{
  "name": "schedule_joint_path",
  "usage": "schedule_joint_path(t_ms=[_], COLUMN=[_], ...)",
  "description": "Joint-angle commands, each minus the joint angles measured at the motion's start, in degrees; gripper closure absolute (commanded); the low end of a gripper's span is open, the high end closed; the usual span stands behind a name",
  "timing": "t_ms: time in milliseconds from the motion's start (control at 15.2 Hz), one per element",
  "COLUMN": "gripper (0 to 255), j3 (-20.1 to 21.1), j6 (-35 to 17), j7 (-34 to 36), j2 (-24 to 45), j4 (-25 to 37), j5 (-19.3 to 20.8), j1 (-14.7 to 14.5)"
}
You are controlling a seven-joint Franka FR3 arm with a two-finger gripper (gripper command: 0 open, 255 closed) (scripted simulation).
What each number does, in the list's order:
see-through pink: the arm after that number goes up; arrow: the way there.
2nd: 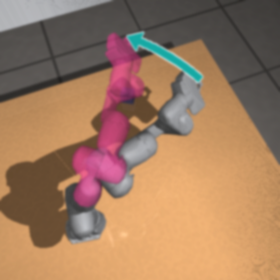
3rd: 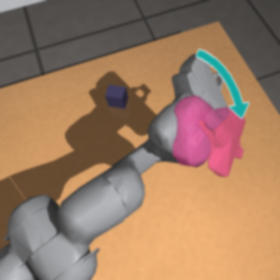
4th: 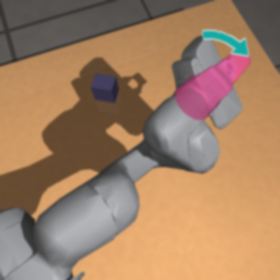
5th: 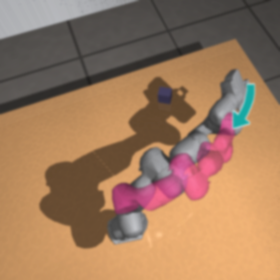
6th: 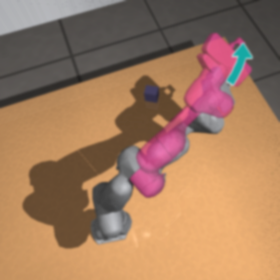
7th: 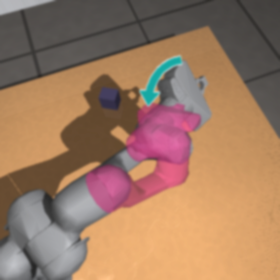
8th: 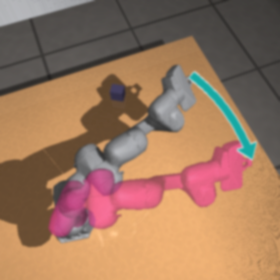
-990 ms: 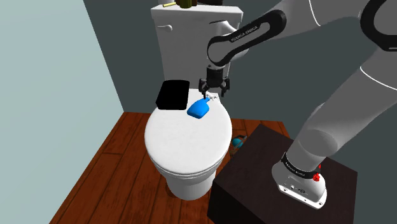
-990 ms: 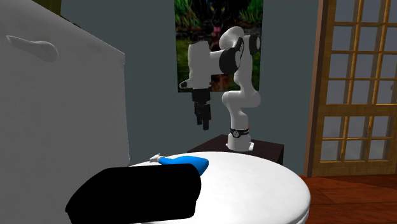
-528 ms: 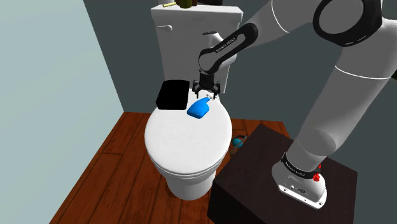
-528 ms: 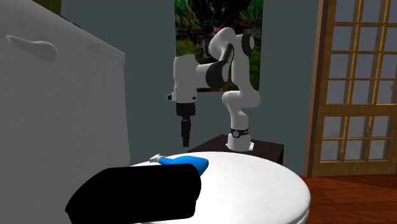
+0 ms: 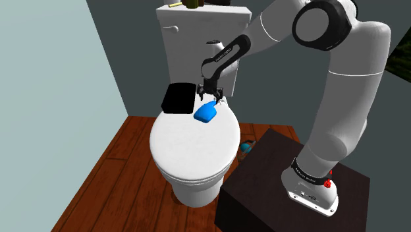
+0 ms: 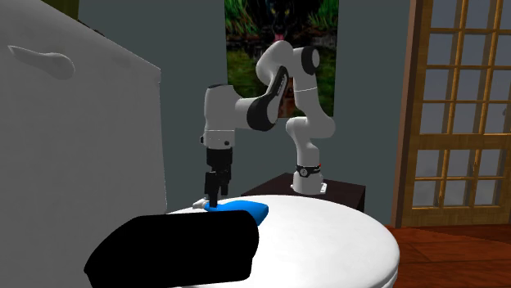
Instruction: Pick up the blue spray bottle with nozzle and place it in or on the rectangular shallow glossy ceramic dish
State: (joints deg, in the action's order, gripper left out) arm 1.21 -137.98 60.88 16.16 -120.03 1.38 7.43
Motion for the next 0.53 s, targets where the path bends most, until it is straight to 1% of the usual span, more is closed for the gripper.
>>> schedule_joint_path(t_ms=[0, 264, 462], gripper=[0, 0, 0], j3=[-0.1, -0.2, -0.2], j6=[-1.5, -3.7, -3.7], j7=[0.2, 0.2, 0.2], j2=[1.5, 3.6, 3.6], j4=[0.2, -0.1, 0.0], j5=[0.1, 0.2, 0.2], j1=[0.0, 0.0, 0.0])
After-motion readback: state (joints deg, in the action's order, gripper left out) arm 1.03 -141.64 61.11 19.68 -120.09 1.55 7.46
